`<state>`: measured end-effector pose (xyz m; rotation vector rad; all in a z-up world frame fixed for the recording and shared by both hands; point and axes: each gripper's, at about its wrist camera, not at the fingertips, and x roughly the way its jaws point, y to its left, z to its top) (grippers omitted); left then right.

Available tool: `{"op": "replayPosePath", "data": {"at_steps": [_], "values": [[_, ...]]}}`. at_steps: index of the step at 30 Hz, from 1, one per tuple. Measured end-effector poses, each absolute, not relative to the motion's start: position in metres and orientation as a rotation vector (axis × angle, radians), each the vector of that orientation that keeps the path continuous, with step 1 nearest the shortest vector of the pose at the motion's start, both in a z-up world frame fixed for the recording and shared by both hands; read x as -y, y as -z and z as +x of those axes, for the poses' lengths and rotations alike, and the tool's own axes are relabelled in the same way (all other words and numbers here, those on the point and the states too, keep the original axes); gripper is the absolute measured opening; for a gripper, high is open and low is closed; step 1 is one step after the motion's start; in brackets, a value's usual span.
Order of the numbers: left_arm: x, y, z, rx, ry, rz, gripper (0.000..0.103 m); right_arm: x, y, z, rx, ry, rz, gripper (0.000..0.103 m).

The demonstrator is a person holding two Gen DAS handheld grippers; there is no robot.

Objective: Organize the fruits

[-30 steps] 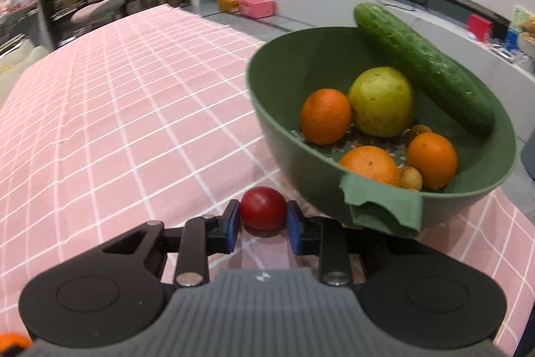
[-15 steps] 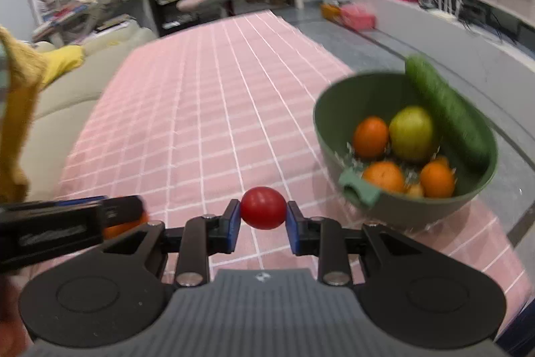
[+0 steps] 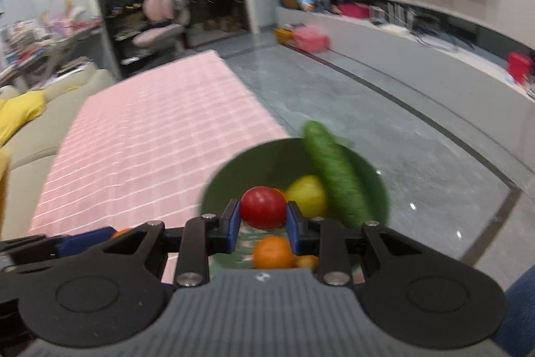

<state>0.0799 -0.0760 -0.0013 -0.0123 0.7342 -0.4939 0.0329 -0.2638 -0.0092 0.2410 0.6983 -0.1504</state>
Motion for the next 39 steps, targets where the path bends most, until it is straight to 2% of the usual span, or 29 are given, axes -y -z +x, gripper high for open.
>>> {"op": "replayPosePath", "data": {"at_steps": [7, 11, 12, 13, 14, 16, 20, 21, 22, 24, 26, 32, 39], "values": [[0.123, 0.006, 0.094, -0.754, 0.535, 0.067, 0.042, 0.296, 0.016, 0.046, -0.742, 0.216, 0.262, 0.025], [0.134, 0.011, 0.097, -0.784, 0.557, 0.061, 0.043, 0.315, 0.022, 0.05, -0.781, 0.244, 0.307, 0.029], [0.136, 0.011, 0.096, -0.786, 0.559, 0.067, 0.044, 0.32, 0.022, 0.05, -0.785, 0.239, 0.318, 0.035], [0.136, 0.011, 0.095, -0.788, 0.554, 0.07, 0.047, 0.324, 0.022, 0.05, -0.781, 0.232, 0.325, 0.038], [0.134, 0.011, 0.093, -0.784, 0.544, 0.066, 0.052, 0.327, 0.02, 0.05, -0.772, 0.226, 0.327, 0.046], [0.128, 0.007, 0.091, -0.773, 0.539, 0.027, 0.073, 0.333, 0.016, 0.048, -0.749, 0.214, 0.324, 0.05], [0.115, -0.001, 0.091, -0.767, 0.501, -0.03, 0.084, 0.339, 0.009, 0.047, -0.744, 0.178, 0.325, 0.051], [0.112, -0.003, 0.091, -0.778, 0.484, -0.039, 0.088, 0.338, 0.007, 0.046, -0.747, 0.167, 0.321, 0.054], [0.107, -0.005, 0.091, -0.786, 0.467, -0.053, 0.088, 0.338, 0.005, 0.045, -0.75, 0.153, 0.316, 0.058], [0.097, -0.008, 0.09, -0.794, 0.447, -0.084, 0.091, 0.334, -0.002, 0.042, -0.747, 0.133, 0.299, 0.075], [0.09, -0.011, 0.088, -0.816, 0.414, -0.11, 0.092, 0.328, -0.008, 0.039, -0.752, 0.125, 0.274, 0.083], [0.081, -0.012, 0.087, -0.883, 0.278, -0.082, 0.093, 0.309, -0.02, 0.035, -0.805, 0.093, 0.216, 0.096], [0.086, -0.014, 0.08, -0.899, 0.256, -0.056, 0.093, 0.3, -0.03, 0.028, -0.836, 0.115, 0.185, 0.099]]}}
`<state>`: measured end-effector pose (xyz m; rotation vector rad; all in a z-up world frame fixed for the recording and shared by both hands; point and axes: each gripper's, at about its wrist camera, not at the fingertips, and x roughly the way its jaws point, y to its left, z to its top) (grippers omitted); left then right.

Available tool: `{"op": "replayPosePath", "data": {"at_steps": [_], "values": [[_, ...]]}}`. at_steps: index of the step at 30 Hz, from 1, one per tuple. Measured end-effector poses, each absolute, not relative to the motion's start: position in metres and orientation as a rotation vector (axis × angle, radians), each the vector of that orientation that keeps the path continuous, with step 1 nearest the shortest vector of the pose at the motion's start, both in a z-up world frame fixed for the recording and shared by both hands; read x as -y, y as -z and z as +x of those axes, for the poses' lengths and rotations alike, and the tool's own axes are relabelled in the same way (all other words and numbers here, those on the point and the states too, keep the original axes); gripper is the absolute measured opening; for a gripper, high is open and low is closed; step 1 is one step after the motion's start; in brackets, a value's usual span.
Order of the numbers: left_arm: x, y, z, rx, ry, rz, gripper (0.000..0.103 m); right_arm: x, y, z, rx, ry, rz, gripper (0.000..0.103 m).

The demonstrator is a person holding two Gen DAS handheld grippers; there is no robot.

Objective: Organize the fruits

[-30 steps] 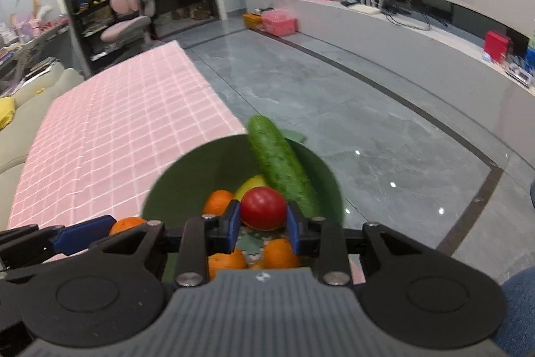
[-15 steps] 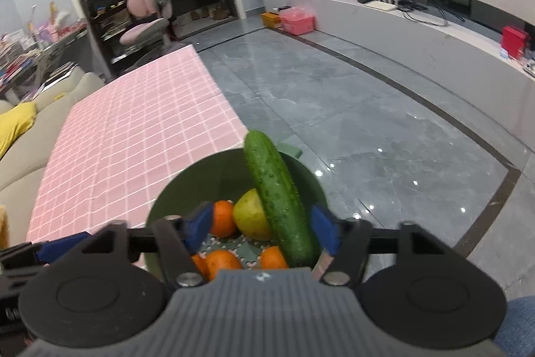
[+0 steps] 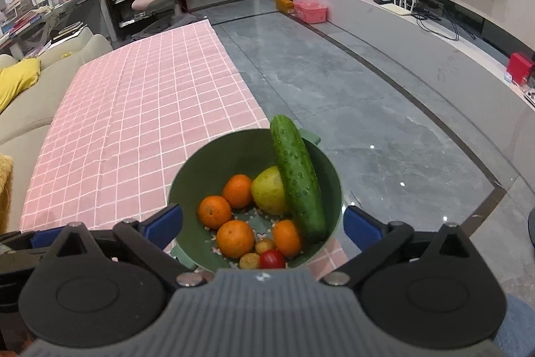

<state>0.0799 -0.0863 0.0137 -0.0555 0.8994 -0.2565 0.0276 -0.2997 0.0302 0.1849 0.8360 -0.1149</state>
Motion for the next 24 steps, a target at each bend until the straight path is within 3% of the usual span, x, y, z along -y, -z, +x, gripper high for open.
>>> {"op": "replayPosePath", "data": {"at_steps": [24], "values": [[0.104, -0.023, 0.069, -0.855, 0.255, 0.032, 0.093, 0.318, -0.03, 0.02, -0.884, 0.164, 0.194, 0.099]]}}
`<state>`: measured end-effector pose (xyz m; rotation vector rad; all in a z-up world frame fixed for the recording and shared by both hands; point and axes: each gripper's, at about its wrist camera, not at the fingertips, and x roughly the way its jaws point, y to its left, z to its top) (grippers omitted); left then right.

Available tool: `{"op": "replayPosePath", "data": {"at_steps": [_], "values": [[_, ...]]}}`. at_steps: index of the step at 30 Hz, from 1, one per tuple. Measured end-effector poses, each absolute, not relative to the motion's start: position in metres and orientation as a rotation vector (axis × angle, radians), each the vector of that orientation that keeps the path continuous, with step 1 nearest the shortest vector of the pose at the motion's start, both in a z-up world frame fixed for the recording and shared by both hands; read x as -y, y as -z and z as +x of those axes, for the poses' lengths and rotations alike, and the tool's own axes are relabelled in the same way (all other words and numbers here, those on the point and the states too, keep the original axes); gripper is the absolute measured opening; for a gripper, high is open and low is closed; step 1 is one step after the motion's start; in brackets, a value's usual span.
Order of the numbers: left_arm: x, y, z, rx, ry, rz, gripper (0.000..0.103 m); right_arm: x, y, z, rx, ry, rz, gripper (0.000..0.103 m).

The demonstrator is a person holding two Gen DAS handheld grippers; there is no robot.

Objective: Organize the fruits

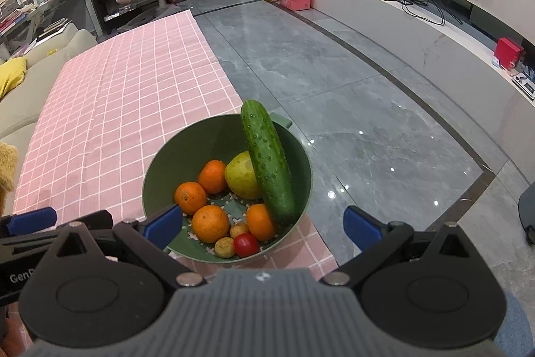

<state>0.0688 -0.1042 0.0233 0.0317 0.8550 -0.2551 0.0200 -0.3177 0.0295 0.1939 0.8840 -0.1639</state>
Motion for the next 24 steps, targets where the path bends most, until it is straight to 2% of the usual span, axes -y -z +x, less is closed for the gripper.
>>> {"op": "replayPosePath", "data": {"at_steps": [24], "values": [[0.1054, -0.0253, 0.0686, -0.849, 0.254, 0.038, 0.093, 0.3185, -0.0291, 0.0203, -0.886, 0.171, 0.193, 0.099]]}}
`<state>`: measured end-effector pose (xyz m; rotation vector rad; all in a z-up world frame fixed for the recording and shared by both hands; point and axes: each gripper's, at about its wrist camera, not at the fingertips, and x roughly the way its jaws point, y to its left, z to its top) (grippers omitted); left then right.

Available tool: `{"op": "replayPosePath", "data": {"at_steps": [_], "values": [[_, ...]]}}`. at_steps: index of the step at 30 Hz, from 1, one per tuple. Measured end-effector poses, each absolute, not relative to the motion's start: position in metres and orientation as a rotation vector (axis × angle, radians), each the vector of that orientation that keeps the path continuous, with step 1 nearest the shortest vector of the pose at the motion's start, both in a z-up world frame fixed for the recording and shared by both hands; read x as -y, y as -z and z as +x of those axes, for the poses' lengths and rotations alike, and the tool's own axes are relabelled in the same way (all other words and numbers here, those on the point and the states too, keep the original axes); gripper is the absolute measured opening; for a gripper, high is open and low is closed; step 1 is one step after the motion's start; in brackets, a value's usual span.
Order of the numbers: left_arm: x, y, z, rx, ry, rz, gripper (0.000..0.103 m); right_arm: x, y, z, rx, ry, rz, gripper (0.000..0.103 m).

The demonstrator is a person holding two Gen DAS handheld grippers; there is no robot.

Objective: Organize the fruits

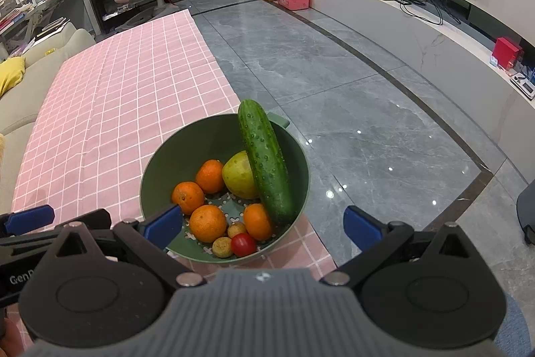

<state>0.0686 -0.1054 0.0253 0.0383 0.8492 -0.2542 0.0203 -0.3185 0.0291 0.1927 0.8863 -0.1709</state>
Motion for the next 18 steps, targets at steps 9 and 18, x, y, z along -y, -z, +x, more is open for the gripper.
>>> {"op": "replayPosePath", "data": {"at_steps": [9, 18], "values": [[0.1048, -0.0278, 0.0678, -0.84, 0.255, 0.044, 0.093, 0.3178, -0.0292, 0.0203, -0.883, 0.171, 0.191, 0.099], [0.1056, -0.0292, 0.0682, -0.837, 0.256, 0.048, 0.093, 0.3179, -0.0294, 0.0204, -0.884, 0.171, 0.191, 0.099]]}}
